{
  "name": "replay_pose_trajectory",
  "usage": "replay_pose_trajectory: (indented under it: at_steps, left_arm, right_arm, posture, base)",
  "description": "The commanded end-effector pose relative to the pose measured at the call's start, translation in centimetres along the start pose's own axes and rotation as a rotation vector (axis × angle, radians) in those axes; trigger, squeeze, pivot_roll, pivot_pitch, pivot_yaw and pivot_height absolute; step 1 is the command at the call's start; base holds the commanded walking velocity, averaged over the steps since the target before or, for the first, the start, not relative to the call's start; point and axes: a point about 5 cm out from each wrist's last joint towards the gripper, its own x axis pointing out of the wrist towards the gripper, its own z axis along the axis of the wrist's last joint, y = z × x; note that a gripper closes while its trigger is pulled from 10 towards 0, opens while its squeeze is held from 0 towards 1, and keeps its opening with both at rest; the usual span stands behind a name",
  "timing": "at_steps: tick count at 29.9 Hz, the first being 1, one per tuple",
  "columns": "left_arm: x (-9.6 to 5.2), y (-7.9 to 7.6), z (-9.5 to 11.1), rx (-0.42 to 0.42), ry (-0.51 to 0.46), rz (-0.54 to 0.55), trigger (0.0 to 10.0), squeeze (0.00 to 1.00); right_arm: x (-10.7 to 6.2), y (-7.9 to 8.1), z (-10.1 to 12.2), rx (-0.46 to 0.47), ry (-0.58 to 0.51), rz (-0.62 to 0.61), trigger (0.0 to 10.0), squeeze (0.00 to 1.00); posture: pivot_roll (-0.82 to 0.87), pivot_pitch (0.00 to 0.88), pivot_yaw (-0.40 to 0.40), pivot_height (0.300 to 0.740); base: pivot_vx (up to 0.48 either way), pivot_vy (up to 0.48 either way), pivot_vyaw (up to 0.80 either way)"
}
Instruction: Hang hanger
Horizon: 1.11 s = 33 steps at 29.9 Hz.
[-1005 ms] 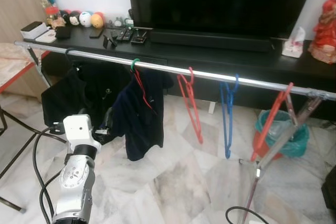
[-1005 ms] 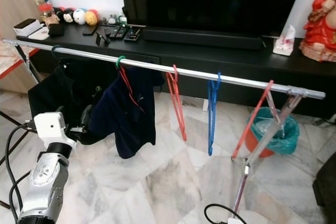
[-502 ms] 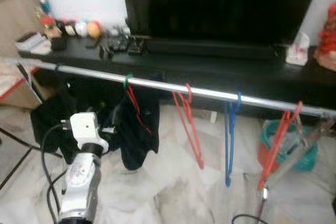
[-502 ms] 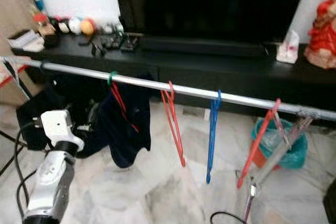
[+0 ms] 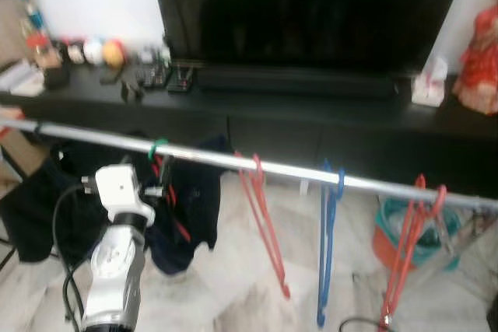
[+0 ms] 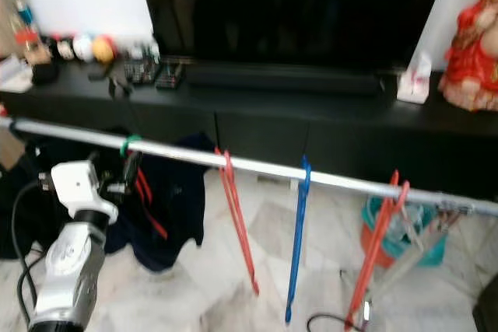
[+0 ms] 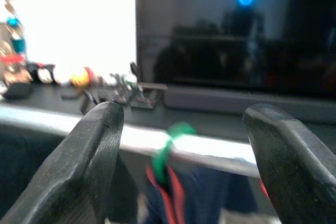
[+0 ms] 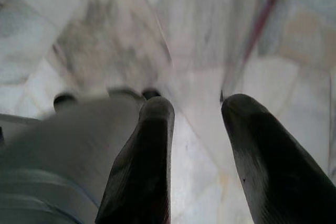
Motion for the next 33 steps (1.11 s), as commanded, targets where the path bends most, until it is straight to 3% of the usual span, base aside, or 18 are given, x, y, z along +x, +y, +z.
replay_pose_trajectory:
  at_steps: [1, 9, 12, 15, 19, 24, 25, 30, 33]
  left_arm:
    - [-0.9, 1.4, -0.6, 0.026, 0.053, 0.021, 10.0, 0.0]
    - [-1.1, 2.6, -0.9, 0.057, 0.116, -0.023, 10.0, 0.0]
    - [-1.0, 5.4, 0.6, 0.083, 0.217, -0.216, 10.0, 0.0]
    - [-1.1, 5.7, 0.8, 0.089, 0.232, -0.242, 10.0, 0.0]
    - [-2.6, 6.9, 1.2, 0.124, 0.426, -0.479, 10.0, 0.0]
    - [-2.9, 7.4, 0.3, 0.126, 0.493, -0.491, 10.0, 0.0]
    - [-3.1, 6.6, -1.0, 0.061, 0.524, -0.522, 10.0, 1.0]
    - [-2.3, 5.5, -2.5, 0.046, 0.539, -0.513, 10.0, 1.0]
    - [-1.7, 5.3, -2.3, -0.018, 0.52, -0.513, 10.0, 1.0]
  right_arm:
    - [0.1, 1.0, -0.1, -0.01, 0.003, 0.033, 10.0, 0.0]
    - [0.1, 1.0, -0.1, -0.028, 0.01, 0.039, 10.0, 0.0]
    - [0.1, 1.0, 0.0, -0.035, 0.009, 0.041, 10.0, 0.0]
    - [0.1, 1.0, 0.0, -0.036, 0.009, 0.041, 10.0, 0.0]
    - [0.1, 0.9, 0.0, -0.038, 0.009, 0.044, 10.0, 0.0]
    - [0.1, 0.9, 0.0, -0.037, 0.008, 0.048, 10.0, 0.0]
    - [0.1, 1.0, 0.0, -0.04, 0.008, 0.053, 10.0, 0.0]
    - [0.1, 1.0, 0.0, -0.034, 0.005, 0.05, 10.0, 0.0]
    - [0.1, 1.0, 0.0, -0.036, 0.004, 0.049, 10.0, 0.0]
  posture:
    - [-0.06, 0.0, 0.007, 0.74]
    - [-0.06, 0.0, 0.005, 0.74]
    - [-0.06, 0.0, 0.006, 0.74]
    - [-0.06, 0.0, 0.006, 0.74]
    - [-0.04, 0.0, 0.006, 0.74]
    - [-0.04, 0.0, 0.009, 0.74]
    - [-0.05, 0.0, 0.008, 0.74]
    - [-0.06, 0.0, 0.009, 0.74]
    - [-0.07, 0.0, 0.012, 0.74]
  base:
    - [0.0, 0.0, 0.0]
    - [0.0, 0.0, 0.0]
    - [0.0, 0.0, 0.0]
    - [0.0, 0.0, 0.0]
    - [0.0, 0.0, 0.0]
    - [0.0, 0.0, 0.0]
    - [0.0, 0.0, 0.0]
    - [0.0, 0.0, 0.0]
    - [0.0, 0.0, 0.0]
